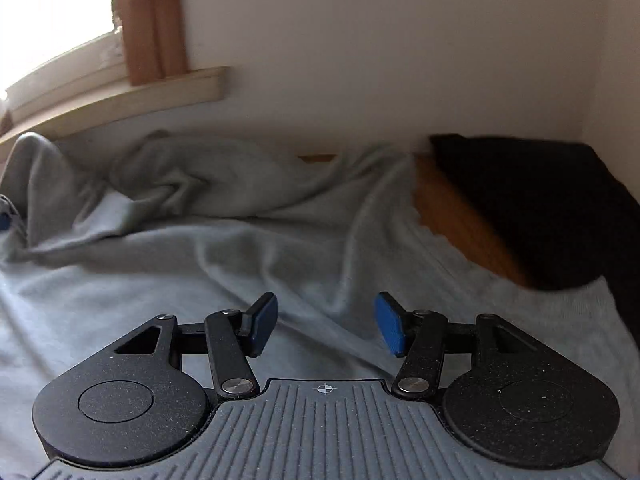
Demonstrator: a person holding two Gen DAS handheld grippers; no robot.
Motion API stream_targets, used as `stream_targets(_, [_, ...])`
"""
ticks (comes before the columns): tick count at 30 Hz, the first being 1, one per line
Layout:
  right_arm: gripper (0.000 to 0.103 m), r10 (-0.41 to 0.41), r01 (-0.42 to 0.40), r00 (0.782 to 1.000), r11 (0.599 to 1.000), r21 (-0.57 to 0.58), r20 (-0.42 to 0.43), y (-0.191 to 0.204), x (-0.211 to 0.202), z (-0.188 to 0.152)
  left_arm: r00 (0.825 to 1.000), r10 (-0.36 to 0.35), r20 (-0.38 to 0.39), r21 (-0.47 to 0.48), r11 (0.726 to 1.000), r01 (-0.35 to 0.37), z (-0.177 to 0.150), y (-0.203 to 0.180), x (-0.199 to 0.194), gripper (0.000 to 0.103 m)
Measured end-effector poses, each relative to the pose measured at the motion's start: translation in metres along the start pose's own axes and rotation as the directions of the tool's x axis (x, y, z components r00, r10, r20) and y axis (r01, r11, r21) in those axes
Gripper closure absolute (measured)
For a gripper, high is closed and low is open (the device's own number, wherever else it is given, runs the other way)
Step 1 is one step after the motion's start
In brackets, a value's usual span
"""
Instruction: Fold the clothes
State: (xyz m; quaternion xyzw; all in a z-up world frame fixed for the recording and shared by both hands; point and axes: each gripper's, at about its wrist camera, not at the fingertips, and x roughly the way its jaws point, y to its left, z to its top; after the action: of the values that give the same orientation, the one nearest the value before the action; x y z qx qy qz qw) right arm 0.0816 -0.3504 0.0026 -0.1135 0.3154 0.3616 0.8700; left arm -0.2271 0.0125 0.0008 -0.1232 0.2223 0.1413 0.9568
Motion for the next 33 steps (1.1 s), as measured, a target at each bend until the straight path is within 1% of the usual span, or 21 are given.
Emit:
stream_targets(4, [0.046,-0.003,0.004,0.999,1.0,-0.009,0.033,0.006,0.01,-0.008,0.999,0.046,0.026,-0.018,0.999,-0.046,0.001,0.012,-0.015,0.002])
stream_targets(6, [0.041,-0.015,0.017,0.998,0.999,-0.031,0.061,0.011,0.013,-0.011,0.997,0.071,0.028,-0.034,0.997,-0.07,0.0,0.019,-0.02,0.002])
stream_targets(8, [0.04,-0.015,0.017,0.998,1.0,-0.025,0.063,0.012,0.01,-0.011,0.996,0.09,0.025,-0.055,0.994,-0.089,-0.002,0.025,-0.023,0.002])
stream_targets(12, [0.033,-0.003,0.003,0.999,1.0,0.013,0.053,0.004,0.011,-0.01,0.991,0.136,0.003,-0.088,0.987,-0.135,-0.003,0.038,-0.019,0.002])
stream_targets(13, [0.033,-0.007,0.006,0.999,1.0,0.011,0.053,0.004,0.011,-0.01,0.988,0.154,-0.002,-0.086,0.984,-0.153,-0.004,0.04,-0.017,0.002])
stream_targets(15, [0.031,-0.015,0.014,0.999,1.0,0.004,0.052,0.006,0.011,-0.011,0.976,0.217,-0.005,-0.061,0.974,-0.217,-0.005,0.041,-0.015,0.002])
stream_targets(16, [0.031,-0.014,0.014,0.999,1.0,0.006,0.051,0.006,0.011,-0.011,0.973,0.23,-0.008,-0.054,0.972,-0.23,-0.005,0.041,-0.014,0.002])
stream_targets(18, [0.03,-0.013,0.012,0.999,1.0,0.01,0.051,0.005,0.011,-0.011,0.97,0.243,-0.018,-0.048,0.969,-0.243,-0.006,0.044,-0.013,0.002])
stream_targets(20, [0.03,-0.012,0.011,0.999,1.0,0.01,0.051,0.008,0.012,-0.01,0.972,0.232,-0.033,-0.05,0.971,-0.234,-0.006,0.045,-0.01,0.005])
stream_targets(21, [0.03,-0.013,0.012,0.999,1.0,0.009,0.051,0.008,0.012,-0.01,0.973,0.225,-0.041,-0.052,0.973,-0.227,-0.006,0.046,-0.008,0.011])
stream_targets(22, [0.03,-0.014,0.013,0.999,1.0,0.008,0.051,0.007,0.012,-0.01,0.973,0.225,-0.047,-0.047,0.973,-0.228,-0.006,0.045,-0.006,0.024])
stream_targets(24, [0.03,-0.015,0.014,0.999,1.0,0.01,0.05,0.007,0.012,-0.01,0.97,0.233,-0.066,-0.035,0.971,-0.236,-0.005,0.046,-0.001,0.037])
stream_targets(26, [0.03,-0.018,0.018,0.999,1.0,0.008,0.05,0.007,0.011,-0.01,0.97,0.229,-0.085,-0.034,0.972,-0.232,-0.002,0.049,0.0,0.055])
stream_targets(27, [0.03,-0.019,0.019,0.999,1.0,0.008,0.05,0.007,0.011,-0.01,0.969,0.228,-0.094,-0.032,0.972,-0.232,-0.001,0.051,0.0,0.079])
stream_targets(28, [0.03,-0.02,0.019,0.999,1.0,0.008,0.05,0.007,0.011,-0.01,0.968,0.231,-0.1,-0.023,0.972,-0.234,0.0,0.052,-0.002,0.099])
stream_targets(29, [0.029,-0.02,0.02,0.999,1.0,0.008,0.05,0.008,0.011,-0.01,0.966,0.24,-0.092,-0.005,0.97,-0.242,0.003,0.051,-0.007,0.1])
stream_targets(31, [0.029,-0.021,0.021,0.999,1.0,0.009,0.049,0.008,0.011,-0.011,0.962,0.268,-0.048,0.034,0.963,-0.266,0.011,0.049,-0.027,0.1])
stream_targets(33, [0.029,-0.021,0.021,0.999,1.0,0.01,0.049,0.008,0.011,-0.011,0.953,0.303,0.004,0.054,0.952,-0.303,0.023,0.049,-0.054,0.1])
